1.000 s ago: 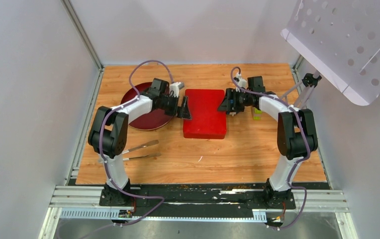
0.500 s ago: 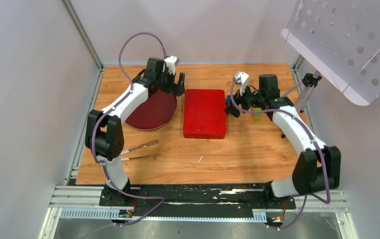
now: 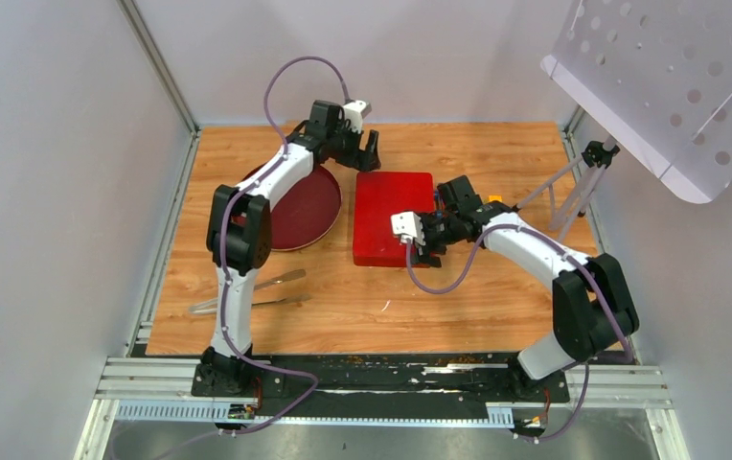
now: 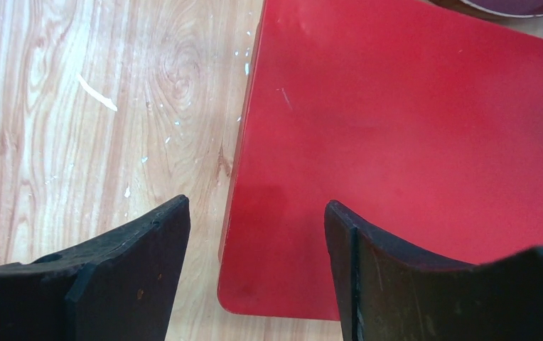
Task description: Pack the chocolate
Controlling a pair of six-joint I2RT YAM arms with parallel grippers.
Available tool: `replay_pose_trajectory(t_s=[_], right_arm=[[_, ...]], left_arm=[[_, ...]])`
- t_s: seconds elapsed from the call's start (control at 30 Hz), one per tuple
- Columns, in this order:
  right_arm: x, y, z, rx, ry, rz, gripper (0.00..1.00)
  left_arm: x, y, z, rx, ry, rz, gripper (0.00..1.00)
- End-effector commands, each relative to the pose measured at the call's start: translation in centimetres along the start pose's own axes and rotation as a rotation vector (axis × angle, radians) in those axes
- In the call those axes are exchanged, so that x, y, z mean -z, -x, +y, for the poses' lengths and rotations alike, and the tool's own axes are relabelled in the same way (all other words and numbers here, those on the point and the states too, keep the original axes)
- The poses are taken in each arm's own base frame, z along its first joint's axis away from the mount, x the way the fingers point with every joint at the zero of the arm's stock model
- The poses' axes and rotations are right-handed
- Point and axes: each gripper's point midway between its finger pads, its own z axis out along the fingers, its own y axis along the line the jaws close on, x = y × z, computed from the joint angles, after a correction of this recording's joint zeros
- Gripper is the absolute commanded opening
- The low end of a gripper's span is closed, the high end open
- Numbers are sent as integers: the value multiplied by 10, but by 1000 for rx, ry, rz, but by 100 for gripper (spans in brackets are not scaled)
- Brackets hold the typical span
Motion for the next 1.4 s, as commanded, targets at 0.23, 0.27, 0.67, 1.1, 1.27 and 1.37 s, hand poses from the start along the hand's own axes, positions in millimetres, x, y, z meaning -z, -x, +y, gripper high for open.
replay_pose_trajectory(t_s=[0.23, 0.27, 0.67, 1.1, 1.27, 1.37], right_arm=[[-22, -20, -21, 122, -4, 66, 68], [-23, -21, -26, 115, -22, 70, 67], [-21, -13, -47, 27, -61, 53, 61], [-24, -22, -40, -30, -60, 61, 65], [-2, -2, -41, -73, -58, 20, 76], [24, 19, -41, -66, -27, -13, 89]], left_arm=[[-4, -8, -28, -2, -148, 1, 88], [-4, -9, -29, 2, -148, 1, 88], [-1, -18, -37, 5, -163, 20, 85], [44, 22, -68, -19, -238, -131, 62], [33, -6, -70, 106, -271, -57, 54], [29, -14, -66, 103, -259, -37, 55]])
